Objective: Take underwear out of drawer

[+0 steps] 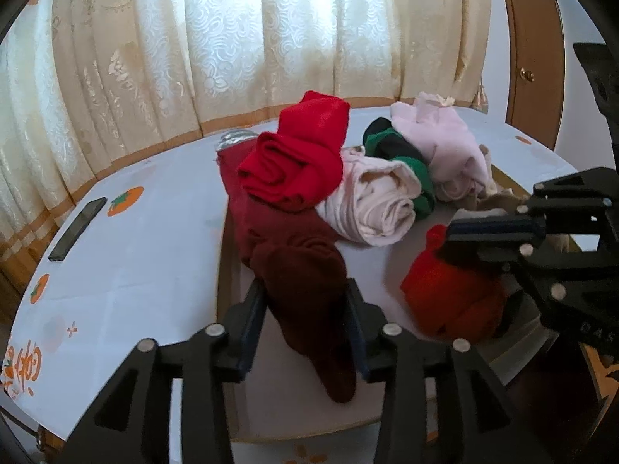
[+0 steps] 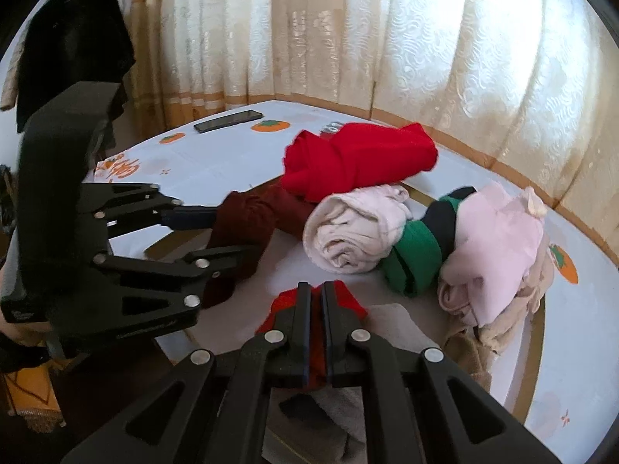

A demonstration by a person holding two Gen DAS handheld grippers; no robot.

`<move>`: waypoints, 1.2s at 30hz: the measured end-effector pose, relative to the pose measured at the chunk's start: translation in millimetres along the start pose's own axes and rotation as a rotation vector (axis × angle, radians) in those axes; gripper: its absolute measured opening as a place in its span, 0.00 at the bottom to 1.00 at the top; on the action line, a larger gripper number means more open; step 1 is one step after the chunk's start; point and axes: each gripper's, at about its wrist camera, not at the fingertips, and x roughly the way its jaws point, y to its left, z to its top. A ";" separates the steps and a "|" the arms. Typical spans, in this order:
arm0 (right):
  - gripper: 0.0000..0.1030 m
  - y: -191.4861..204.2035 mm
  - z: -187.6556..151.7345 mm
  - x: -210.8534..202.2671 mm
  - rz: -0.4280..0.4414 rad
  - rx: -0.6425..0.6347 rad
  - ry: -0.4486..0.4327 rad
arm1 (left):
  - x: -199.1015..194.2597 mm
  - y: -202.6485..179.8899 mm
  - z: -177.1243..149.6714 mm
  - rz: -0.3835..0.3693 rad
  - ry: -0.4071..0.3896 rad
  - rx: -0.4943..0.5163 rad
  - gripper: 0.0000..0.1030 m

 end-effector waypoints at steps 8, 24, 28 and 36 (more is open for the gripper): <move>0.57 3.8 -12.7 -17.8 -0.030 0.001 -0.028 | -27.1 -10.1 -1.5 -0.004 -0.049 0.011 0.62; 0.66 29.9 -63.0 -138.0 -0.143 0.044 -0.224 | -134.3 -34.8 -30.8 -0.027 -0.248 -0.086 0.85; 0.70 39.2 -73.3 -169.4 -0.182 0.071 -0.318 | -159.6 -41.3 -40.1 -0.017 -0.299 -0.087 0.89; 0.75 48.9 -84.7 -198.8 -0.193 0.146 -0.406 | -181.9 -50.4 -46.7 -0.024 -0.334 -0.091 0.97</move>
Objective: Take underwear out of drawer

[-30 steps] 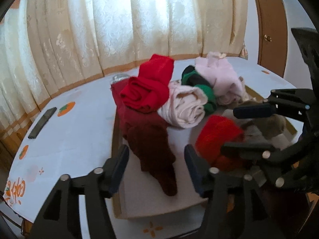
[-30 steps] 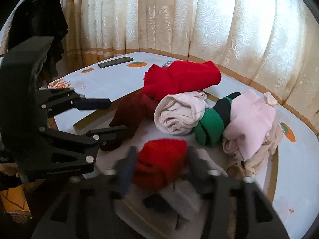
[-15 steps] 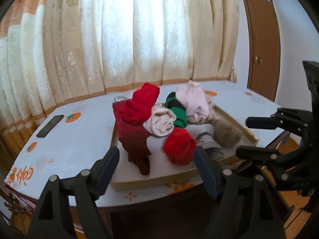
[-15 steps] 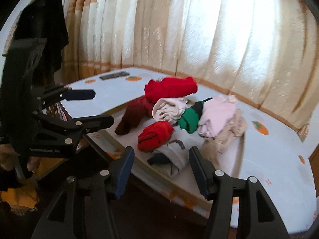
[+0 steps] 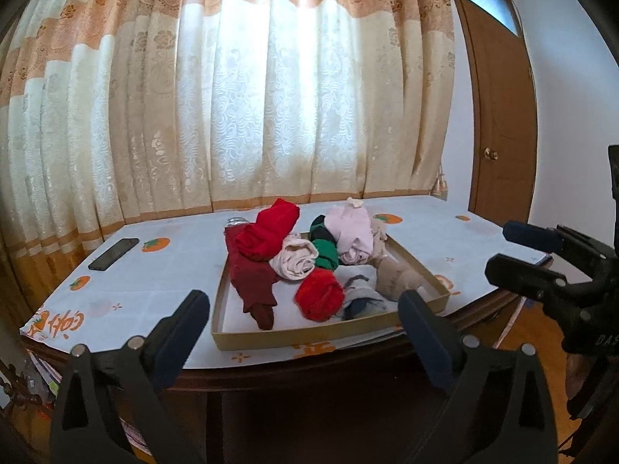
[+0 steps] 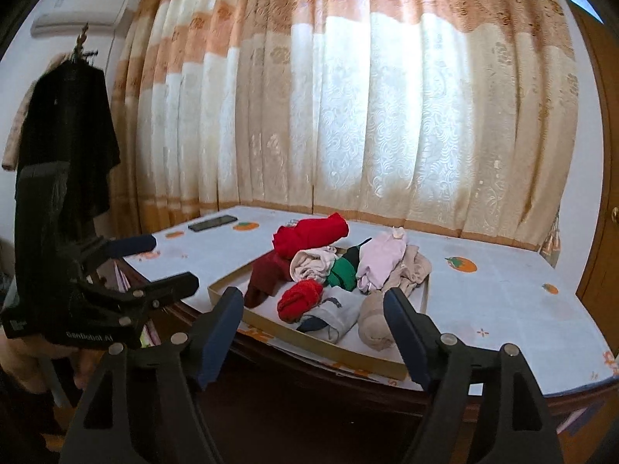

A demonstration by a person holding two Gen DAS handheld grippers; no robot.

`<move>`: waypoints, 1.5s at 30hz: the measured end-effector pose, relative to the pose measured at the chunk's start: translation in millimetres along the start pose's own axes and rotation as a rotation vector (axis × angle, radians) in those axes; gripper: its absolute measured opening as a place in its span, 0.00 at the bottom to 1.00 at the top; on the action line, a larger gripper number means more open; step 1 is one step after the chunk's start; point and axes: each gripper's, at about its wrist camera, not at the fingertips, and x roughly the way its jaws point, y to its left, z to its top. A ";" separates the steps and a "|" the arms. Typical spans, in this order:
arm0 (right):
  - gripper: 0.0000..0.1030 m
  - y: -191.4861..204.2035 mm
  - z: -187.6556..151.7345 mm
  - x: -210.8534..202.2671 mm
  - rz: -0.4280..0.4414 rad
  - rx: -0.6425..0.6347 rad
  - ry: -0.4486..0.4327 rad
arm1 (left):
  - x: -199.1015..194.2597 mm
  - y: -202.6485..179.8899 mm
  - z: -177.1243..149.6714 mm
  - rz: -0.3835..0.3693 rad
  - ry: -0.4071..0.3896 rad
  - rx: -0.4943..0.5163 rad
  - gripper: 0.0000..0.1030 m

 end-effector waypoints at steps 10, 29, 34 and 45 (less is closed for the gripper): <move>0.75 1.5 2.6 -12.9 -0.008 0.012 -0.031 | -11.3 -4.5 -1.6 -0.004 -0.006 -0.005 0.97; 0.76 6.3 0.3 -20.7 0.001 0.006 -0.052 | -15.0 -6.1 -2.8 -0.003 -0.006 -0.005 0.99; 0.76 7.6 -1.3 -20.1 0.005 0.007 -0.048 | -19.6 -7.0 -4.2 -0.002 0.001 -0.007 1.00; 0.76 10.5 -3.2 -21.4 0.006 0.008 -0.052 | -21.2 -7.8 -1.8 -0.016 0.009 -0.004 1.00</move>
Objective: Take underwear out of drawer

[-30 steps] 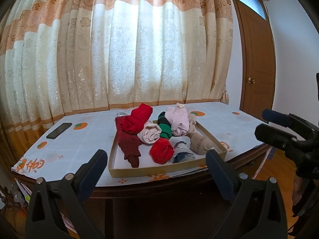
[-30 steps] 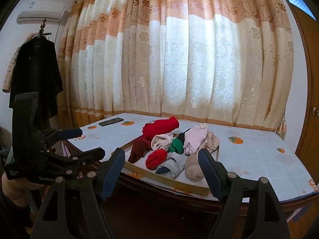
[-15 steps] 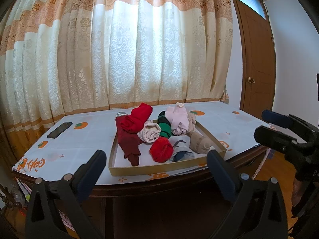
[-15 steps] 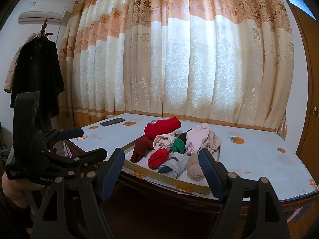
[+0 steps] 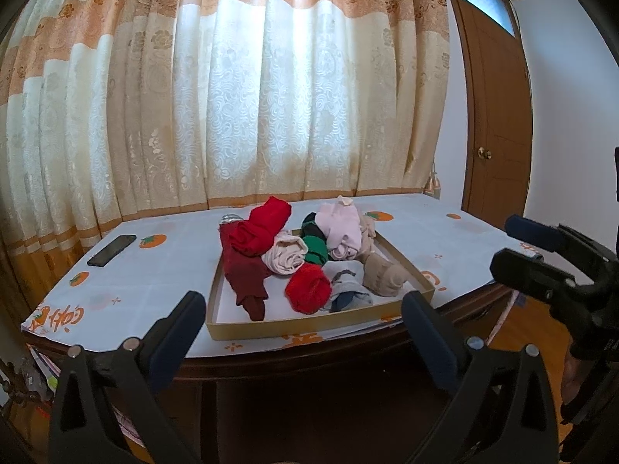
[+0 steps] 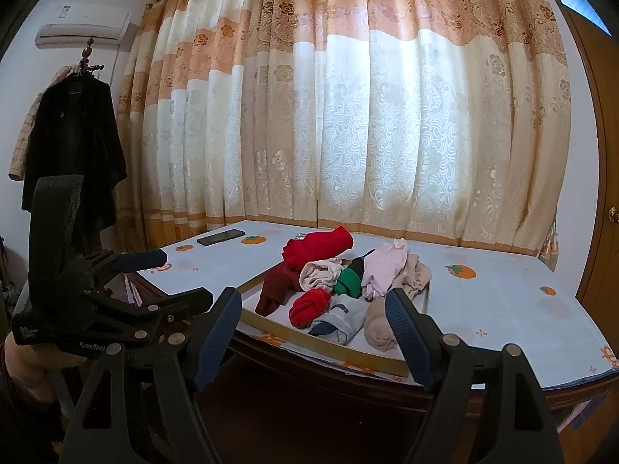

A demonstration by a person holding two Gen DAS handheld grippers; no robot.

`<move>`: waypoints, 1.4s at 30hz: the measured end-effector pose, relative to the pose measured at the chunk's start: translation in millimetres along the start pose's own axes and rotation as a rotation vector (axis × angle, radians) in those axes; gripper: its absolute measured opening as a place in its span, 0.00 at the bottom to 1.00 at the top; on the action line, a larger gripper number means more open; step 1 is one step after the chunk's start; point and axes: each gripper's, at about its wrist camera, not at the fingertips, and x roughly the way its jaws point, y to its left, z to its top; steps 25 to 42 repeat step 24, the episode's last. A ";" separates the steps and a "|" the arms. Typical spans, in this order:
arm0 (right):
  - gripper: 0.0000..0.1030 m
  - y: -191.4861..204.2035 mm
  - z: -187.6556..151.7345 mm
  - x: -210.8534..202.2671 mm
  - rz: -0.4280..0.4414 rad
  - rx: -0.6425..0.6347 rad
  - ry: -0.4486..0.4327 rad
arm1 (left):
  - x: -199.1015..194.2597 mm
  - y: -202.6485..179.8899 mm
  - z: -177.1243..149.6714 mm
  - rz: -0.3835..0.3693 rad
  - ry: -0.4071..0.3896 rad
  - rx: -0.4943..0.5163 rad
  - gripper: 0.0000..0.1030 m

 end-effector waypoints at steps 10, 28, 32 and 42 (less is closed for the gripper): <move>0.77 5.3 -4.2 2.2 0.013 -0.013 0.017 | 7.3 3.1 1.8 0.017 0.027 -0.030 1.00; 0.77 10.6 -7.7 4.1 0.030 -0.026 0.031 | 5.0 -4.2 -1.6 0.016 0.013 0.011 1.00; 0.77 10.6 -7.7 4.1 0.030 -0.026 0.031 | 5.0 -4.2 -1.6 0.016 0.013 0.011 1.00; 0.77 10.6 -7.7 4.1 0.030 -0.026 0.031 | 5.0 -4.2 -1.6 0.016 0.013 0.011 1.00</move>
